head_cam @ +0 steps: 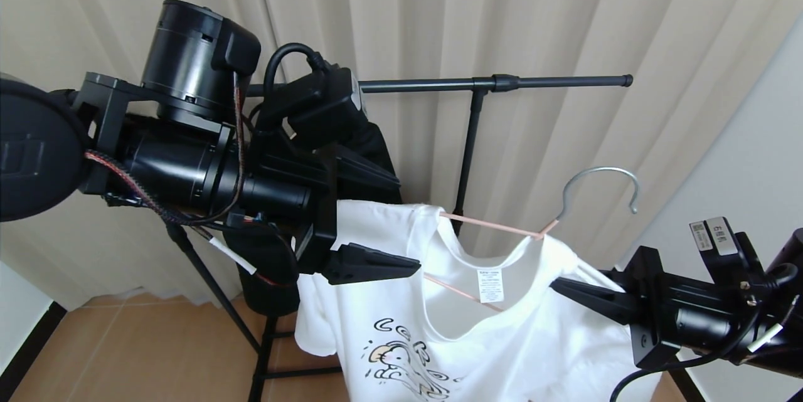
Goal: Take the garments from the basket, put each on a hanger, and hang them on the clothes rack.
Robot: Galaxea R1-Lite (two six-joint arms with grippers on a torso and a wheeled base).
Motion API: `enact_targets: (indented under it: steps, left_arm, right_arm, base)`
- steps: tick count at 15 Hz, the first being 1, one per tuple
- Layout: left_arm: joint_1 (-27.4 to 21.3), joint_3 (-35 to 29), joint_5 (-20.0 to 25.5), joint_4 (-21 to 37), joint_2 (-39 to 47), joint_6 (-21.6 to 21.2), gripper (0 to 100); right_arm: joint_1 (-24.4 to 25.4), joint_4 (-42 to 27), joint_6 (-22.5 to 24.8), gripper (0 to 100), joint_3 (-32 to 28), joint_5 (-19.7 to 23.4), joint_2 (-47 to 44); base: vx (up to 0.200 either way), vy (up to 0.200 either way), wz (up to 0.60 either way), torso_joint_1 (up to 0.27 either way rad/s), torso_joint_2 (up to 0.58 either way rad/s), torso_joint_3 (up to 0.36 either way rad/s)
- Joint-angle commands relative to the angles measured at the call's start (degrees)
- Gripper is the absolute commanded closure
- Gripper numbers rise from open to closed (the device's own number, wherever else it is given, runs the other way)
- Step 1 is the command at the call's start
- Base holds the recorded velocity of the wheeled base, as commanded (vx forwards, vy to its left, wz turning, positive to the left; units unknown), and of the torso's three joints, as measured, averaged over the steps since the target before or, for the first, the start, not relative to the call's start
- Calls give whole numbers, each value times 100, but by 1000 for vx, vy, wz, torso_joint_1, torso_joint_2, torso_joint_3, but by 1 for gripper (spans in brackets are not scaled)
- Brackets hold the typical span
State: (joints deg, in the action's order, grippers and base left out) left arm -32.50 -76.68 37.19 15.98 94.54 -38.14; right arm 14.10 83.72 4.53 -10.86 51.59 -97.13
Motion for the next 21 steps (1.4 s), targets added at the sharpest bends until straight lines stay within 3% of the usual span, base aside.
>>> enact_targets:
  steps: [1,14,15,21]
  left_arm:
    - [-11,-5,-2,1,91,-18,0]
    - [262,57,86,-201,566,-114,0]
    - [332,48,218,-201,724,-694,0]
    - [323,48,403,-438,988,-879,0]
  right_arm:
    - [110,3,4,100,-74,0,-130]
    - [207,47,30,100,75,-9,-42]
    - [277,56,39,100,93,-17,-16]
    - [383,47,39,100,146,-9,142]
  base:
    - [0,0,0,0,0,0]
    - [0,0,0,0,0,0]
    - [0,0,0,0,0,0]
    - [0,0,0,0,0,0]
